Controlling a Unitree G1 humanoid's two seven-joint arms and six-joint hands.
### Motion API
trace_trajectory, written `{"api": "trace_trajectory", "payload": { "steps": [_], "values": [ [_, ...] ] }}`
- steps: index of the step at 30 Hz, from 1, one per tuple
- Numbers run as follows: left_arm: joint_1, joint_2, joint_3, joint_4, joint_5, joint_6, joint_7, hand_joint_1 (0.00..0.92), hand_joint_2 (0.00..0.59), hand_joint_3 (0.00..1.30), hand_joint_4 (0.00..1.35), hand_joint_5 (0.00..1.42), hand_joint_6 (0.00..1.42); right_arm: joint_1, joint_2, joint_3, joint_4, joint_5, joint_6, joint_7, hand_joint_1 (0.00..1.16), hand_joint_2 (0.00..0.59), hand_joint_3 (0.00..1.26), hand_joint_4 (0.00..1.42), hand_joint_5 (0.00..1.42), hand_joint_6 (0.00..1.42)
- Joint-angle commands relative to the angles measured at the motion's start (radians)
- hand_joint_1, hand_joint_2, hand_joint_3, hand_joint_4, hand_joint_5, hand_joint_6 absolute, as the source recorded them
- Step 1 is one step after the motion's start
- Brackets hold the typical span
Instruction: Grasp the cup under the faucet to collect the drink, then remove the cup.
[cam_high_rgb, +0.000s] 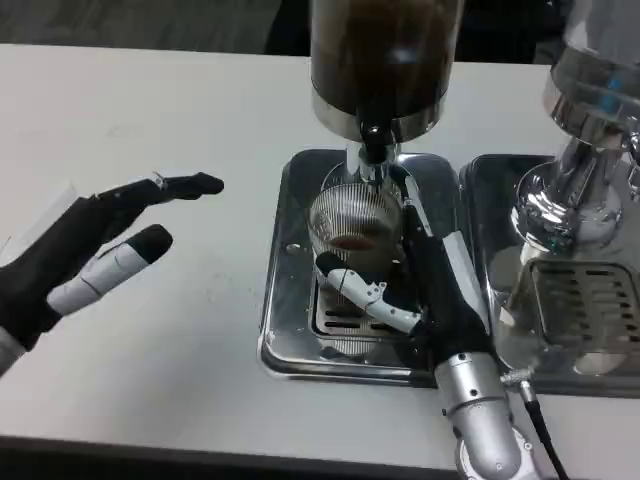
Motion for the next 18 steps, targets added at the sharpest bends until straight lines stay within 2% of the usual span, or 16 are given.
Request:
{"api": "trace_trajectory", "payload": {
  "steps": [1, 4, 10, 18],
  "values": [
    [-0.002, 0.02, -0.002, 0.008, 0.0, 0.009, -0.007, 0.0, 0.087, 0.33, 0.24, 0.2, 0.12, 0.014, 0.01, 0.021, 0.027, -0.026, 0.019, -0.011, 0.71, 0.197, 0.04, 0.21, 0.33, 0.49],
    [-0.001, 0.021, -0.002, 0.009, -0.001, 0.011, -0.007, 0.0, 0.086, 0.34, 0.24, 0.2, 0.12, 0.013, 0.014, 0.024, 0.029, -0.032, 0.018, -0.029, 0.71, 0.2, 0.07, 0.26, 0.39, 0.57],
    [0.004, 0.021, -0.003, 0.007, 0.002, 0.011, -0.003, 0.0, 0.083, 0.34, 0.25, 0.21, 0.12, 0.015, 0.024, 0.031, 0.039, -0.055, 0.006, -0.112, 0.74, 0.195, 0.14, 0.37, 0.53, 0.78],
    [0.005, 0.022, -0.005, 0.012, 0.005, 0.012, -0.004, 0.0, 0.074, 0.34, 0.26, 0.23, 0.14, 0.023, 0.038, 0.048, 0.045, -0.114, -0.006, -0.275, 0.76, 0.196, 0.23, 0.48, 0.66, 1.01]
  ]
}}
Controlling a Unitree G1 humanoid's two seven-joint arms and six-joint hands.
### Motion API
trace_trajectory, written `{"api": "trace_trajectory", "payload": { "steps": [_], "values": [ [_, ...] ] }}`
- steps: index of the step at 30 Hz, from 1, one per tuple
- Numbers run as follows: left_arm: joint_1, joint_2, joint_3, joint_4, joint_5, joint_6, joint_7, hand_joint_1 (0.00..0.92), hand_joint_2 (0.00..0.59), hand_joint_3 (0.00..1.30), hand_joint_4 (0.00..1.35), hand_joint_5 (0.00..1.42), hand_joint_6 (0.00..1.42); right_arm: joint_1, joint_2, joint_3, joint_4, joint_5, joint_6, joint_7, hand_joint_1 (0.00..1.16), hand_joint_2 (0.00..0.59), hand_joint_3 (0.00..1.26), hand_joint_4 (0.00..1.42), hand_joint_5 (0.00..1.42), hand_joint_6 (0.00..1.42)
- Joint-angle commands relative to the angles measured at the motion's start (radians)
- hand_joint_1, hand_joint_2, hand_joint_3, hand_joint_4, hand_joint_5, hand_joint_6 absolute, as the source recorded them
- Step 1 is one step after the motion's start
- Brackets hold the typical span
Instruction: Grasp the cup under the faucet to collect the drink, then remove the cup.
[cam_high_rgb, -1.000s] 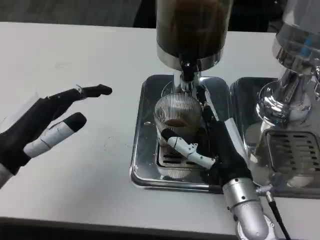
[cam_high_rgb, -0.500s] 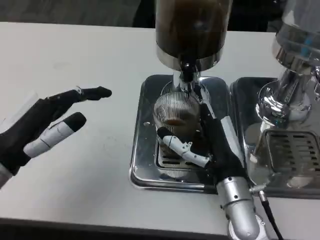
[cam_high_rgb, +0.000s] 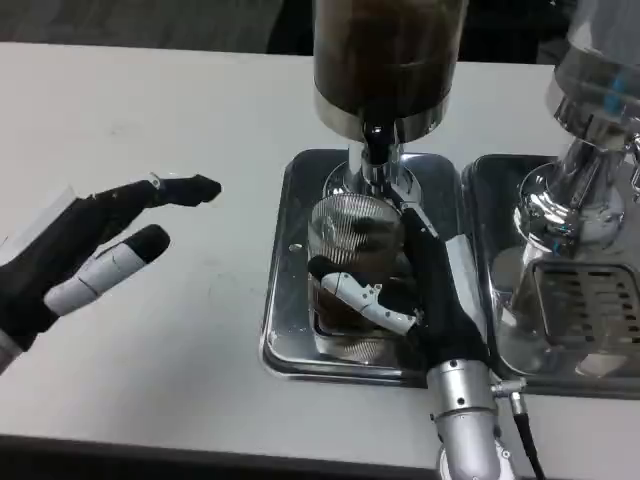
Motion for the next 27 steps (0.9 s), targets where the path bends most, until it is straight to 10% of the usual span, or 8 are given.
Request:
{"api": "trace_trajectory", "payload": {
  "steps": [1, 27],
  "values": [
    [0.005, 0.014, -0.006, 0.009, 0.004, 0.009, -0.004, 0.0, 0.075, 0.34, 0.27, 0.23, 0.14, 0.023, 0.01, 0.014, 0.022, -0.033, 0.001, -0.066, 0.76, 0.197, 0.24, 0.5, 0.68, 1.03],
    [0.002, 0.003, -0.022, 0.018, 0.0, 0.003, -0.015, 0.0, 0.071, 0.33, 0.27, 0.23, 0.15, 0.081, -0.018, 0.053, -0.062, -0.176, -0.035, -0.354, 0.8, 0.197, 0.43, 0.73, 0.98, 1.4]
  ]
}}
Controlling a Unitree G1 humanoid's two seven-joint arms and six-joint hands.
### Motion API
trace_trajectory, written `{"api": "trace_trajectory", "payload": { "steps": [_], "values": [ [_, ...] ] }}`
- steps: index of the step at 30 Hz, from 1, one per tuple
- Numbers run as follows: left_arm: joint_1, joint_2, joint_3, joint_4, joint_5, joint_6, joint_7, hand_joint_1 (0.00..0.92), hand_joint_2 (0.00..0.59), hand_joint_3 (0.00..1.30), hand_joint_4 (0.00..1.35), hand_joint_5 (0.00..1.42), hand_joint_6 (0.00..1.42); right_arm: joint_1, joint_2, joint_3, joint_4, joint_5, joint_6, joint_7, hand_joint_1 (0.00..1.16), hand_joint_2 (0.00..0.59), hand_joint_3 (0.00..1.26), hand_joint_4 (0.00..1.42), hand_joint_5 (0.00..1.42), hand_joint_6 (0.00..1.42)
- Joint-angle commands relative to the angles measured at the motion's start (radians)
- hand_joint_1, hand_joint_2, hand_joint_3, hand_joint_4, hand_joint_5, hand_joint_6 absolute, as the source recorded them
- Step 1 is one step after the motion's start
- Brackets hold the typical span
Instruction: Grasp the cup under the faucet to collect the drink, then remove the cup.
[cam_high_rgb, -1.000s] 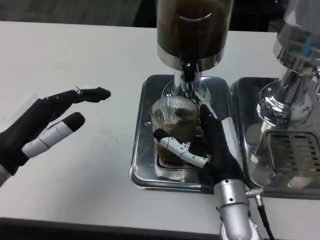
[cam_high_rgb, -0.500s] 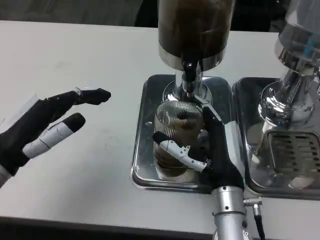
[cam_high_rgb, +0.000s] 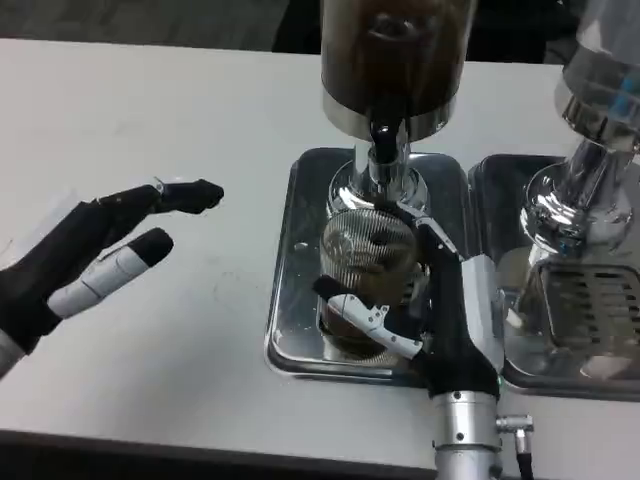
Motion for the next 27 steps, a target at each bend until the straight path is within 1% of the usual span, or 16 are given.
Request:
{"api": "trace_trajectory", "payload": {
  "steps": [1, 7, 11, 14, 16, 23, 27],
  "values": [
    [0.002, 0.003, -0.013, 0.009, -0.001, 0.003, -0.013, 0.0, 0.072, 0.33, 0.27, 0.23, 0.15, 0.017, -0.011, -0.003, -0.046, -0.01, -0.02, -0.055, 0.8, 0.197, 0.44, 0.73, 1.0, 1.4],
    [-0.002, 0.0, -0.026, 0.013, -0.003, 0.003, -0.015, 0.0, 0.072, 0.33, 0.27, 0.24, 0.15, 0.04, -0.025, -0.001, -0.096, -0.021, -0.018, -0.077, 0.81, 0.201, 0.48, 0.78, 1.03, 1.42],
    [-0.003, -0.004, -0.031, 0.015, -0.004, 0.003, -0.017, 0.0, 0.072, 0.33, 0.27, 0.24, 0.15, 0.059, -0.035, 0.0, -0.13, -0.024, -0.012, -0.075, 0.82, 0.202, 0.5, 0.78, 1.05, 1.42],
    [-0.001, -0.007, -0.033, 0.013, -0.004, 0.003, -0.016, 0.0, 0.072, 0.33, 0.27, 0.24, 0.15, 0.082, -0.043, -0.005, -0.162, -0.024, -0.01, -0.074, 0.86, 0.195, 0.53, 0.78, 1.05, 1.42],
    [-0.001, -0.01, -0.036, 0.011, -0.004, 0.003, -0.018, 0.0, 0.071, 0.33, 0.27, 0.24, 0.17, 0.105, -0.052, -0.008, -0.199, -0.028, -0.008, -0.073, 0.89, 0.174, 0.55, 0.79, 1.06, 1.42],
    [-0.007, -0.018, -0.043, 0.006, 0.0, -0.004, -0.018, 0.0, 0.072, 0.32, 0.27, 0.24, 0.17, 0.179, -0.073, -0.017, -0.316, -0.032, 0.019, -0.048, 0.9, 0.16, 0.56, 0.8, 1.06, 1.42],
    [-0.01, -0.028, -0.051, -0.002, 0.001, -0.006, -0.02, 0.0, 0.072, 0.32, 0.27, 0.24, 0.17, 0.247, -0.084, -0.035, -0.411, -0.024, 0.042, -0.022, 0.9, 0.157, 0.57, 0.8, 1.06, 1.42]
  ]
}}
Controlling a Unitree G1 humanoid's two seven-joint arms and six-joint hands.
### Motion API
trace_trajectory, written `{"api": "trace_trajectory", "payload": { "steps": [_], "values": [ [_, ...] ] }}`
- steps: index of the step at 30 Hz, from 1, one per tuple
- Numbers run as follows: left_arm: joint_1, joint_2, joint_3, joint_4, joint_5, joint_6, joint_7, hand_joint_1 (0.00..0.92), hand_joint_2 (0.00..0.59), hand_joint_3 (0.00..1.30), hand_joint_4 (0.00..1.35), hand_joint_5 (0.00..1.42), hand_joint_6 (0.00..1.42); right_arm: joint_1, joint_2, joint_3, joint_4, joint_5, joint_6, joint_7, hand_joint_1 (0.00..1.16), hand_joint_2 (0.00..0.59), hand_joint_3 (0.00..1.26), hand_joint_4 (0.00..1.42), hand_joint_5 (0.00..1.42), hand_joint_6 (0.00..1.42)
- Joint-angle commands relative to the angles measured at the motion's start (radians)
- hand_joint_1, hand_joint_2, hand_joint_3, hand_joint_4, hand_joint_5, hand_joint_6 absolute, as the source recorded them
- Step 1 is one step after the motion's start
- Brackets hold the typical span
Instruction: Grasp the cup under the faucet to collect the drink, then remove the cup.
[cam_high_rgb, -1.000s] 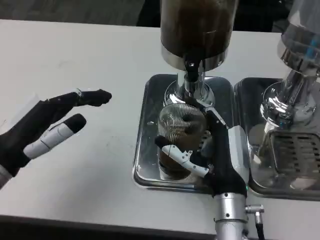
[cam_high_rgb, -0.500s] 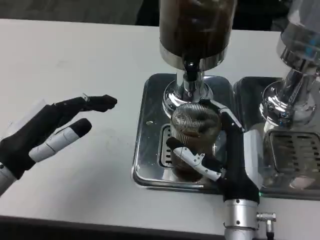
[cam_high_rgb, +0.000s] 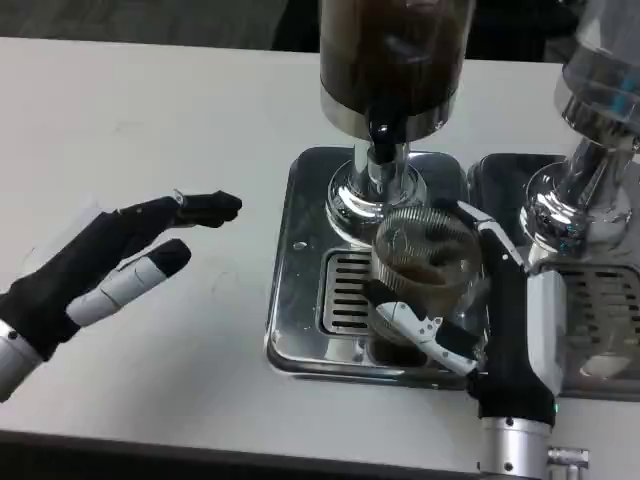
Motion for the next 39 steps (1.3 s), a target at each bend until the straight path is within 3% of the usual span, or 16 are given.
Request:
{"api": "trace_trajectory", "payload": {
  "steps": [1, 23, 39],
  "values": [
    [-0.01, -0.012, -0.017, -0.012, 0.001, -0.006, -0.013, 0.0, 0.072, 0.32, 0.27, 0.24, 0.17, 0.063, -0.015, -0.022, -0.119, 0.005, 0.013, 0.02, 0.9, 0.156, 0.57, 0.8, 1.06, 1.42],
    [0.031, -0.013, -0.066, -0.163, -0.002, -0.038, -0.018, 0.0, 0.07, 0.31, 0.25, 0.23, 0.17, 0.287, -0.033, -0.088, -0.476, 0.023, 0.061, 0.184, 0.95, 0.104, 0.65, 0.85, 1.1, 1.42],
    [0.139, 0.033, -0.081, -0.379, -0.014, -0.067, -0.036, 0.0, 0.07, 0.3, 0.24, 0.23, 0.16, 0.418, -0.04, -0.135, -0.697, 0.074, 0.068, 0.335, 0.95, 0.101, 0.68, 0.86, 1.1, 1.42]
  ]
}}
